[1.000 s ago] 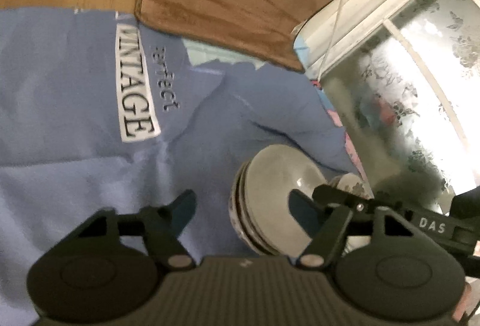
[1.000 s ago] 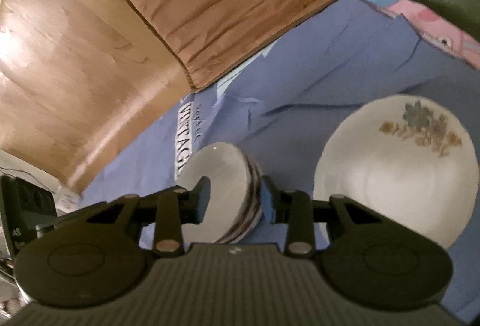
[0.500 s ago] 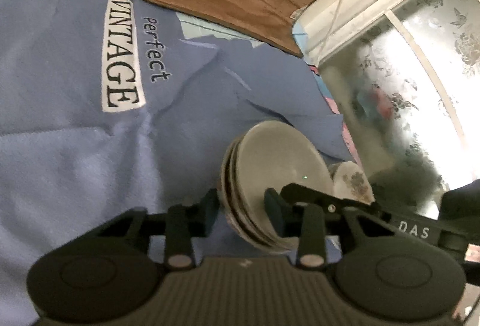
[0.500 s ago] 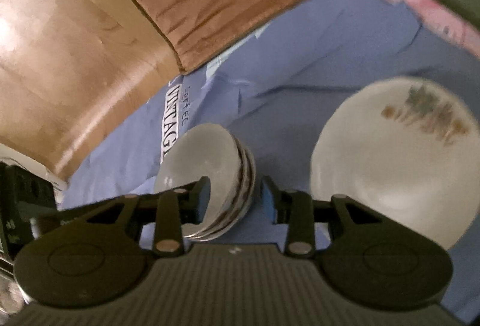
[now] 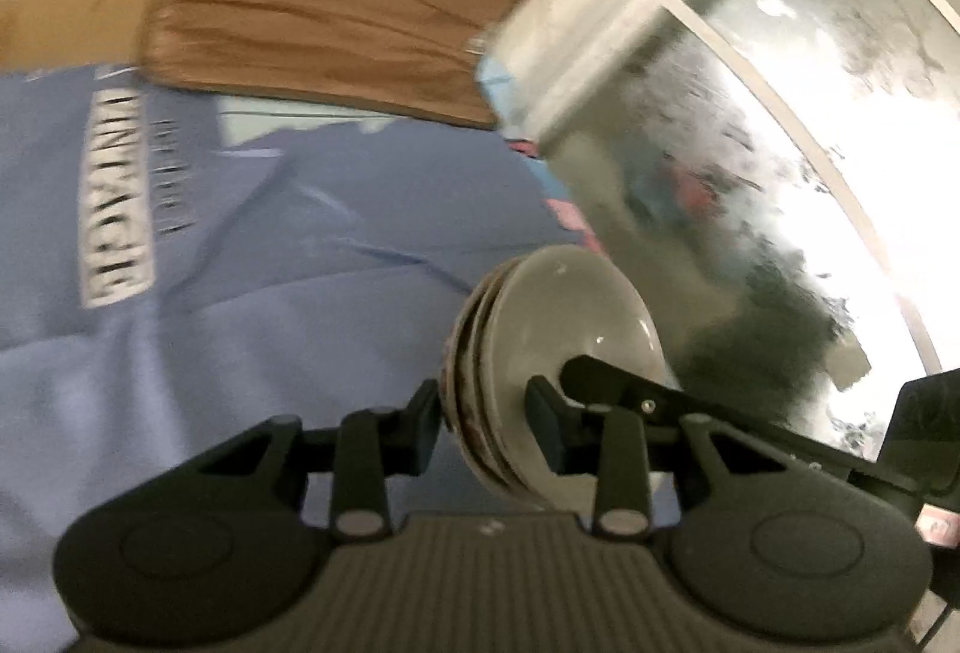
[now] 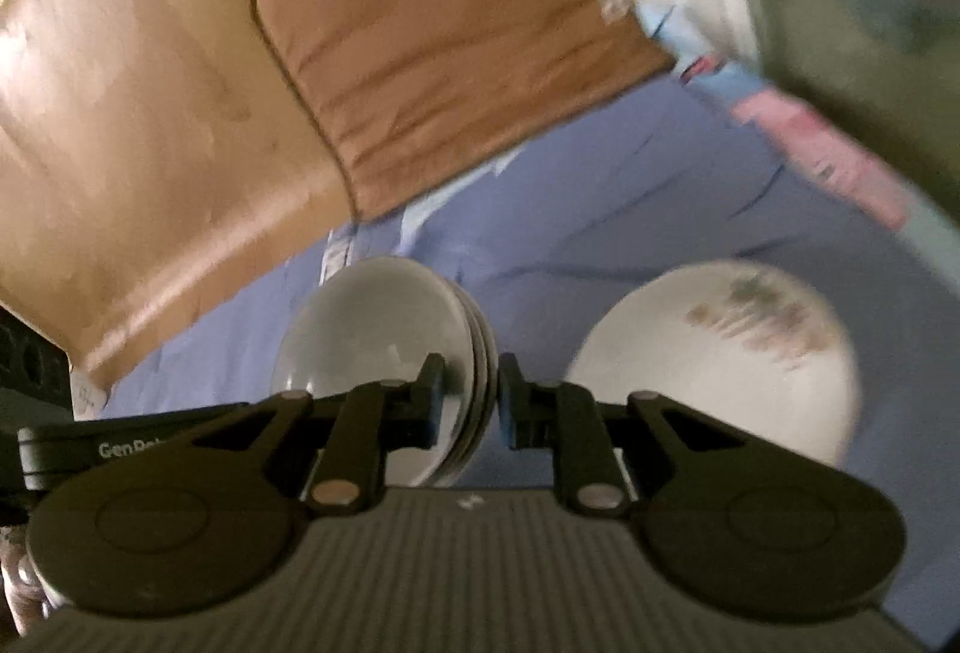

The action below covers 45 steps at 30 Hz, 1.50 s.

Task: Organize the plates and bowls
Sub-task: 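Grasp the bowl stack rim with the left gripper while the right gripper grips it too, then lift the bowl stack onto the plate stack and open both grippers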

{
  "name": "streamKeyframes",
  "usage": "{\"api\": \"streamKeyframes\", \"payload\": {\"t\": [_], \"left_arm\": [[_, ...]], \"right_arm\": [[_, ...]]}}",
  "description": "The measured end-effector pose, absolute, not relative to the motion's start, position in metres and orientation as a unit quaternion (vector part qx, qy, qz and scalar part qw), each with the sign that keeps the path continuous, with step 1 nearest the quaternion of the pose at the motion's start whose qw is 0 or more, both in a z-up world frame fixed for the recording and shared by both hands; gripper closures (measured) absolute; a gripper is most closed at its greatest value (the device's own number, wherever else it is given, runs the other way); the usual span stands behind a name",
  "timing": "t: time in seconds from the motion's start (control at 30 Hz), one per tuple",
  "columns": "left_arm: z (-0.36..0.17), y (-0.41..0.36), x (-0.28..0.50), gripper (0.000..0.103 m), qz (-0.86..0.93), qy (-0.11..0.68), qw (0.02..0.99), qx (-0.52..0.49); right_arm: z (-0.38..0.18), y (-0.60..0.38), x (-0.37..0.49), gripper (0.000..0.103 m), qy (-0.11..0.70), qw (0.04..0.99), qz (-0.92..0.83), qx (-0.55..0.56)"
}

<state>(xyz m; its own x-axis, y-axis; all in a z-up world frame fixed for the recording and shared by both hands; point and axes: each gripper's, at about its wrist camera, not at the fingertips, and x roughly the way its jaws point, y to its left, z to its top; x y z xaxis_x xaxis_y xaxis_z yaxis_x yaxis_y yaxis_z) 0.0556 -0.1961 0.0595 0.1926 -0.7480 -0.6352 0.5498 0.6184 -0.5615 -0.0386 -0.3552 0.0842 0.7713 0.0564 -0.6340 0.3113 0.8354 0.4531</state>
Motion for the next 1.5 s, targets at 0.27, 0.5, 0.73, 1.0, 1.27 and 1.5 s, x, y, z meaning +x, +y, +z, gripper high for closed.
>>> {"api": "streamKeyframes", "payload": {"t": [0.27, 0.5, 0.73, 1.0, 1.27, 1.5], "left_arm": [[0.042, -0.265, 0.044, 0.070, -0.453, 0.509, 0.729, -0.067], [0.038, -0.273, 0.047, 0.059, -0.453, 0.495, 0.739, -0.069], [0.062, -0.244, 0.040, 0.045, -0.456, 0.442, 0.770, -0.066], [0.059, -0.209, 0.020, 0.038, -0.420, 0.400, 0.814, -0.036], [0.052, -0.177, -0.003, 0.029, -0.382, 0.353, 0.853, 0.043], [0.043, -0.138, -0.002, 0.022, -0.341, 0.317, 0.880, 0.092]], "right_arm": [[0.069, -0.400, -0.071, 0.082, 0.334, 0.886, -0.136, 0.292], [0.060, -0.398, -0.078, 0.073, 0.314, 0.899, -0.161, 0.260], [0.072, -0.397, -0.102, 0.050, 0.224, 0.923, -0.185, 0.253], [0.080, -0.361, -0.129, 0.049, 0.141, 0.945, -0.223, 0.191], [0.055, -0.295, -0.155, 0.034, 0.116, 0.938, -0.279, 0.167], [0.047, -0.265, -0.145, 0.024, 0.155, 0.932, -0.281, 0.170]]}}
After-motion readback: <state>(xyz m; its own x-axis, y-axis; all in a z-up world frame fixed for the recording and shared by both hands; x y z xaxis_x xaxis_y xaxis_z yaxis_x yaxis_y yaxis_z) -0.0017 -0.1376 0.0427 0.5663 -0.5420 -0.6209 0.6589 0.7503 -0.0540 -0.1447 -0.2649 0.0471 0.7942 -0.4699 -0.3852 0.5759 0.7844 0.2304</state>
